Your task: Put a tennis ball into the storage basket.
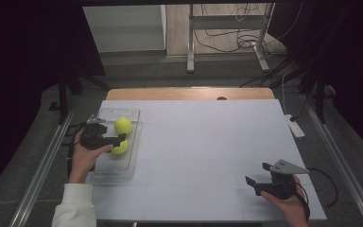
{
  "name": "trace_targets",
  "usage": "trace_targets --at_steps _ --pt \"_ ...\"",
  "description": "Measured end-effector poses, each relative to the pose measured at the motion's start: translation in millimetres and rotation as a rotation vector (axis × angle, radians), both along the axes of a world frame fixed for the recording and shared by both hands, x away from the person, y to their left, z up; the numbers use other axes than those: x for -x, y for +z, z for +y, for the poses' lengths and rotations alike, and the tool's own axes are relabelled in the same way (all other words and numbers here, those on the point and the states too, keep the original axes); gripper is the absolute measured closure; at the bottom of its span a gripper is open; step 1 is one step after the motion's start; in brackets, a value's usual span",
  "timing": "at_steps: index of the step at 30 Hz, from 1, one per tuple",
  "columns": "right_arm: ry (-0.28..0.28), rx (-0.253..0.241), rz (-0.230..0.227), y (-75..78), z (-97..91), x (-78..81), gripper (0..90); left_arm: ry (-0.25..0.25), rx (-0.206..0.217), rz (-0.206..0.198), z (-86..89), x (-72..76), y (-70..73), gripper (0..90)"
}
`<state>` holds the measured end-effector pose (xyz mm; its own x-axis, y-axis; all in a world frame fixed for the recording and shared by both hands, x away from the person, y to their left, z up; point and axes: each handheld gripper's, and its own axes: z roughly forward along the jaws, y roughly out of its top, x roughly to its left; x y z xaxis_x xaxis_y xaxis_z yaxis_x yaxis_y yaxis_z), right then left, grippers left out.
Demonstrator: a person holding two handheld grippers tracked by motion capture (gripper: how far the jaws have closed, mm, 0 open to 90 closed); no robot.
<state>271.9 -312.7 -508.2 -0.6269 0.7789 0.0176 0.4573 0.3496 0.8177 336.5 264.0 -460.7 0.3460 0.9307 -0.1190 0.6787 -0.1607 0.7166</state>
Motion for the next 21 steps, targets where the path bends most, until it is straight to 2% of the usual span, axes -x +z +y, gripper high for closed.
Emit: trace_targets --at_steps 7,11,14,16,21 --pt "0.006 -0.006 0.005 -0.5 -2.1 -2.6 13.1 -0.016 0.03 -0.021 -1.5 5.4 4.6 15.8" --pt "0.015 -0.009 0.004 -0.4 -1.4 -2.7 13.1 -0.016 0.087 -0.048 0.0 11.7 8.5 16.0" --pt "0.014 -0.009 0.003 0.1 -1.3 -2.0 13.1 -0.015 0.106 -0.072 -1.2 15.8 11.2 16.1" --pt "0.014 -0.007 0.002 0.6 -1.0 -1.5 13.1 -0.021 0.1 -0.101 -4.1 20.0 13.0 15.9" --pt "0.018 -0.001 -0.001 1.0 1.5 -0.7 13.1 -0.05 0.108 -0.126 -9.4 28.9 14.5 15.3"
